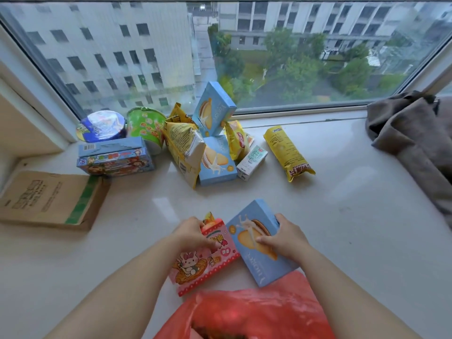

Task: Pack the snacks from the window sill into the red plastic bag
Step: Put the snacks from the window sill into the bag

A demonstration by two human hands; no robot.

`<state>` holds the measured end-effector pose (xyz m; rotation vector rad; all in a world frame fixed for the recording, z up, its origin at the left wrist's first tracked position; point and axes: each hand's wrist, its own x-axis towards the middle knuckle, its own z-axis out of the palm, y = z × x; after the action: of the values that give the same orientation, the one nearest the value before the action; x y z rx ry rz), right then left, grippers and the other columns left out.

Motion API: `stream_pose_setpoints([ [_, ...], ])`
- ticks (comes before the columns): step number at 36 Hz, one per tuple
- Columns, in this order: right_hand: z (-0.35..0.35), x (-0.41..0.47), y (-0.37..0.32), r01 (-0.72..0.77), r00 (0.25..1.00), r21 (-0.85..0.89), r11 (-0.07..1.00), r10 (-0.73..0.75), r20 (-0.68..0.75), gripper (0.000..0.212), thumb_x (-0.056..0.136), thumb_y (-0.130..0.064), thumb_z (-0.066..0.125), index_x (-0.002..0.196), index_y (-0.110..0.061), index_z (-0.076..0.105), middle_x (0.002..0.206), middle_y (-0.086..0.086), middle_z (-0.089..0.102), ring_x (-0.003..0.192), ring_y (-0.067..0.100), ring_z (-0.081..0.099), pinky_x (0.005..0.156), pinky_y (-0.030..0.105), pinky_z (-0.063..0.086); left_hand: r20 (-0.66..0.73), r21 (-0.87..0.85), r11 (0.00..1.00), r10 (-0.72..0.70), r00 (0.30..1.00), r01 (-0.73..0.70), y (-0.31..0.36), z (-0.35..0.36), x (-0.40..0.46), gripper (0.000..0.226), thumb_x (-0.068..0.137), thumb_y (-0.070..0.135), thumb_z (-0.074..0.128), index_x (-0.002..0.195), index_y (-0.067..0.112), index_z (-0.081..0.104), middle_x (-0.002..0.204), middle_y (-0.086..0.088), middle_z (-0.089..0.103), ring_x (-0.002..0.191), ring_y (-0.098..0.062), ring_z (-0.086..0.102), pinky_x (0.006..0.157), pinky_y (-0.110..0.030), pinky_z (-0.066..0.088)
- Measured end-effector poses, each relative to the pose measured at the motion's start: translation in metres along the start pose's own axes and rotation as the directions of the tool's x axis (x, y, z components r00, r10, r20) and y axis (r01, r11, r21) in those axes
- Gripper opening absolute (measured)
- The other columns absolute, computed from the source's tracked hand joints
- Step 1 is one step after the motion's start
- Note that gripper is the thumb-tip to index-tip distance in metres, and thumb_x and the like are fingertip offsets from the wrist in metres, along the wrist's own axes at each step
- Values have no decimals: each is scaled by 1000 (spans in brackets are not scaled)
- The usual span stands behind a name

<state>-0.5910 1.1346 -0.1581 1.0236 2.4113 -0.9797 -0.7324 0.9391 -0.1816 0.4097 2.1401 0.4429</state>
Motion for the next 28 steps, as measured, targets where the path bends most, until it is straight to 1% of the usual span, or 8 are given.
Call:
stream_pose_setpoints([
  [4,-15,-23,-4,9,989,339,941,40,-139,44,73,-32,78,105,-15,54,98,2,62,91,24,58,75,32,45,-246,-40,999,-25,969,16,-2,-11,-38,38,63,46,82,83,20,63,82,0,67,69,-13,65,59,-26,52],
  [7,-31,-48,-8,32,985,703,710,96,-141,36,75,-20,78,103,-12,56,104,12,66,85,28,64,76,41,53,-367,-184,982,-103,924,36,-4,-31,-72,40,63,49,81,88,25,62,88,-2,67,76,-18,66,69,-31,54],
  [10,-46,-78,-8,4,998,895,446,59,-34,36,82,-18,70,114,-9,56,97,12,68,69,25,67,61,36,56,-510,-289,957,-146,848,-10,-3,-46,-107,51,59,54,81,96,25,60,92,-2,67,79,-22,66,70,-33,55],
  [14,-58,-121,-2,-44,994,966,254,-84,67,24,91,-24,56,112,-13,59,84,11,70,61,22,70,51,33,57,-610,-356,925,-123,783,-132,6,-51,-154,51,60,55,80,92,27,53,97,-4,64,82,-23,66,74,-38,55],
  [18,-59,-161,11,-115,972,979,170,-184,146,35,86,-36,53,110,-13,63,84,11,74,69,25,72,62,38,59,-639,-407,880,-83,764,-245,21,-34,-196,50,56,63,77,82,30,50,98,-3,66,88,-23,65,83,-42,54],
  [22,-60,-200,27,-137,958,982,130,-237,165,38,87,-39,53,112,-13,62,90,12,74,74,26,72,62,40,60,-629,-472,824,-67,774,-312,39,-2,-234,41,65,52,79,85,27,52,93,-1,68,84,-20,66,77,-35,54],
  [25,-57,-221,42,-125,938,988,96,-312,149,70,47,-43,89,108,-13,71,104,15,72,86,30,71,66,44,59,-650,-500,781,-52,759,-374,48,28,-259,48,69,51,76,98,22,51,97,-1,65,85,-18,65,72,-34,53],
  [28,-54,-240,58,-110,925,990,84,-355,133,73,20,-42,96,85,-13,79,97,13,73,82,29,72,61,43,59,-697,-414,787,49,715,-457,49,66,-277,48,74,49,73,102,23,45,100,0,60,89,-17,62,71,-29,51],
])
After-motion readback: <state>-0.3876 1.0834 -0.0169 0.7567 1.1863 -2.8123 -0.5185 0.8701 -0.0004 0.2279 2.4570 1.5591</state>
